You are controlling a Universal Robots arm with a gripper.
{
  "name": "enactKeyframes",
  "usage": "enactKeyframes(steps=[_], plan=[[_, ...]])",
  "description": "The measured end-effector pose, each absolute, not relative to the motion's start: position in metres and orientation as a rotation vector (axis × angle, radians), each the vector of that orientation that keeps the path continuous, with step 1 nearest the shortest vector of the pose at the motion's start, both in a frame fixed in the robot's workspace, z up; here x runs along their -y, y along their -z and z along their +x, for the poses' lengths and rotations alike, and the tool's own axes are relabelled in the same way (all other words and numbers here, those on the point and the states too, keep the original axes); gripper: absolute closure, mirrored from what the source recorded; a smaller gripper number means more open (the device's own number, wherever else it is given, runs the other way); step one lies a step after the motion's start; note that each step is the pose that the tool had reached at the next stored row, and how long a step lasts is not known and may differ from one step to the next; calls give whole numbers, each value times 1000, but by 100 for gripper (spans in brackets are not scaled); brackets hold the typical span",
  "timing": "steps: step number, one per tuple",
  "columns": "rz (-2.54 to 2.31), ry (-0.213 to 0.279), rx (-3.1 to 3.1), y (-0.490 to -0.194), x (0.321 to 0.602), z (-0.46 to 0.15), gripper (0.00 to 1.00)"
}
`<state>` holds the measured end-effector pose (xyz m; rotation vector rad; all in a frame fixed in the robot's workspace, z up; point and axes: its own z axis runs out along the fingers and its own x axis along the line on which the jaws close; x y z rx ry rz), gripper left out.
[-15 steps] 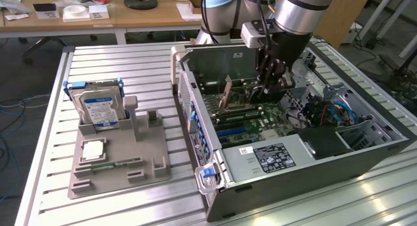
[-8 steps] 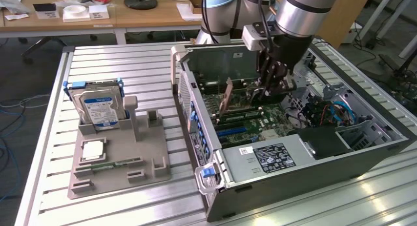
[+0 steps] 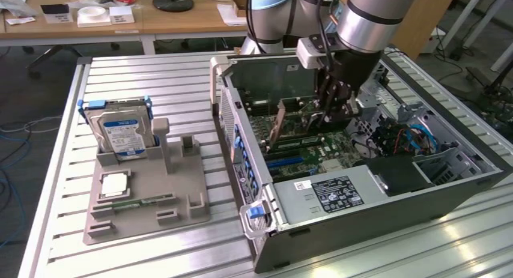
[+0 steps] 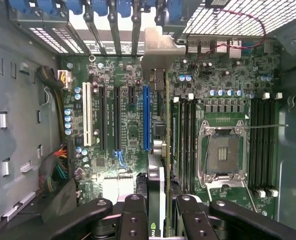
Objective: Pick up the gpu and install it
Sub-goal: 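Insert the gpu into the slot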
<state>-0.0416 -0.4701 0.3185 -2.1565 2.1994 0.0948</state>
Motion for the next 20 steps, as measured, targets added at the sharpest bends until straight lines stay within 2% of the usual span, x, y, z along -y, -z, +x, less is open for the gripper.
enactKeyframes(steps=[7,11,20], plan=[[-2157,-95,-2200,-314,470,-42,73],[-2175,-57,-2219,-313,469,-42,73],[-2176,-57,-2218,-299,469,-42,73]])
